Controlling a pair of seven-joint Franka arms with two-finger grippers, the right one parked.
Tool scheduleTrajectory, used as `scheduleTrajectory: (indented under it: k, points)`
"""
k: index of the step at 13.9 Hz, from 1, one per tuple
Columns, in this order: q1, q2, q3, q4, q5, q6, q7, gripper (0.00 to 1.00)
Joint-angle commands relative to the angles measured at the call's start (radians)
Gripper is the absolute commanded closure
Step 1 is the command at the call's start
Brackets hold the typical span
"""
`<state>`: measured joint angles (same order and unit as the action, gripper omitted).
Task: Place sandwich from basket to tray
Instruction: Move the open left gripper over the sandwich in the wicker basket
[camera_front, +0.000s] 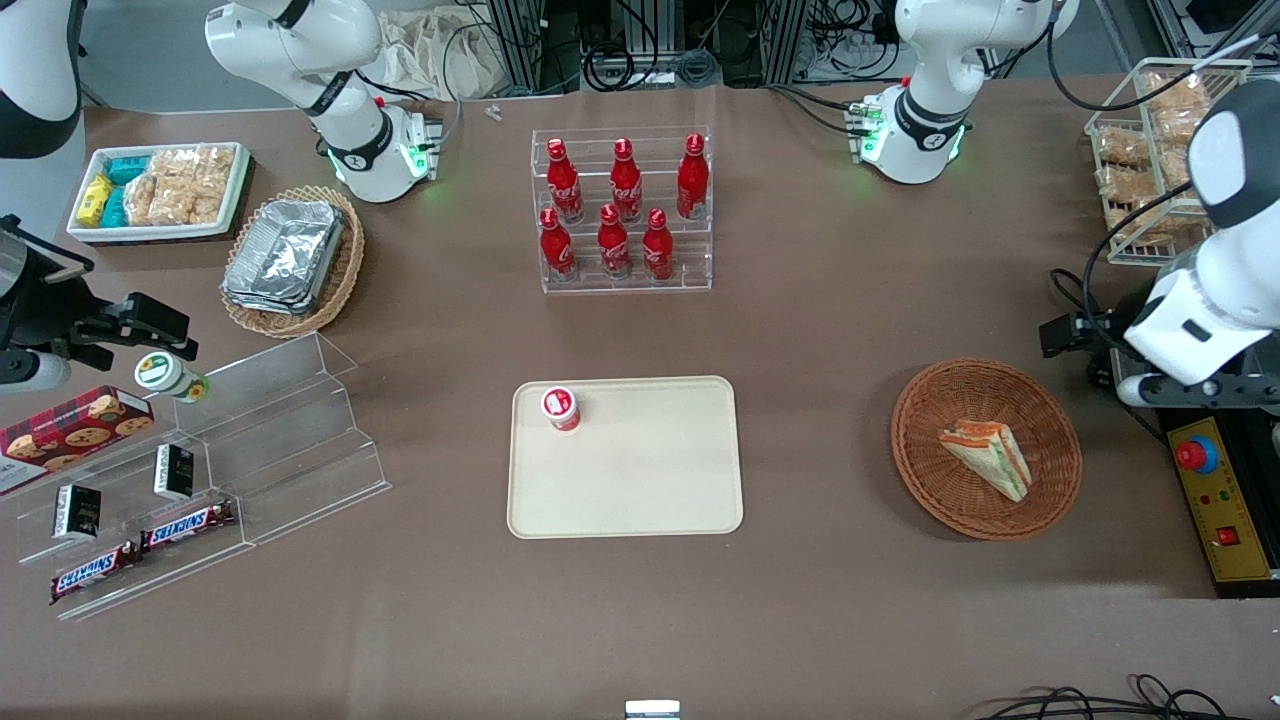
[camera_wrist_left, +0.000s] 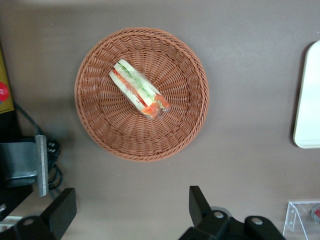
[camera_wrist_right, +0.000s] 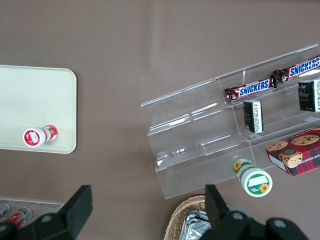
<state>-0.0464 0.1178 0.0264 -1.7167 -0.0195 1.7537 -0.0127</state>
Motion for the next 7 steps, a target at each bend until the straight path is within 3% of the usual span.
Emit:
scheduleTrajectory:
  k: [1,7]
  points:
    - [0.008,-0.067,0.004,-0.167,-0.017,0.143,-0.047,0.01]
    - [0.005,0.097,0.003,-0.187,0.001,0.348,-0.358,0.01]
